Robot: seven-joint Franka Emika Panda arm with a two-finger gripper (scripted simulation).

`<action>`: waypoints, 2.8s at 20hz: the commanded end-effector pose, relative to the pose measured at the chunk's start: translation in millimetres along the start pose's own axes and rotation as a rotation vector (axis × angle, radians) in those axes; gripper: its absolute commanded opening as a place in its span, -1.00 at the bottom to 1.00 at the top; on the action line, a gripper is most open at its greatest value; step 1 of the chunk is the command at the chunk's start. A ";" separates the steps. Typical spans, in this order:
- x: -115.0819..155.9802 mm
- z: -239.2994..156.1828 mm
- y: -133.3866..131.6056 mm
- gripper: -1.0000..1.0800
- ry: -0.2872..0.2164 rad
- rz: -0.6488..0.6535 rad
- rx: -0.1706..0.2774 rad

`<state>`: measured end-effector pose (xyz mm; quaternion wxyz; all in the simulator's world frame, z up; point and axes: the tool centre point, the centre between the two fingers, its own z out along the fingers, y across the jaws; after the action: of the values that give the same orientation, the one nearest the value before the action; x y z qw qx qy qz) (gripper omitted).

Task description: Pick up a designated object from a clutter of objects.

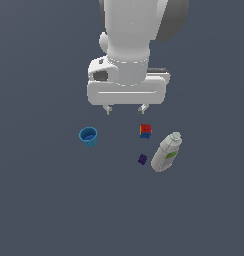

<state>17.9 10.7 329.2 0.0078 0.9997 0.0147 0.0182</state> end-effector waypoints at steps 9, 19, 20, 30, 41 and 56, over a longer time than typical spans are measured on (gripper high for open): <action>-3.1 4.3 -21.1 0.92 -0.029 0.001 0.018; 0.6 17.0 -25.9 0.92 -0.031 0.029 0.022; 1.7 21.1 -27.3 0.92 -0.031 0.038 0.023; 15.2 91.3 -51.2 0.92 -0.039 0.192 0.037; 15.2 202.2 -82.4 0.92 -0.045 0.440 0.025; 90.7 219.1 -108.3 0.92 0.049 0.570 0.054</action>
<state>113.5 115.1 175.6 -0.0495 0.9576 -0.2674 0.0945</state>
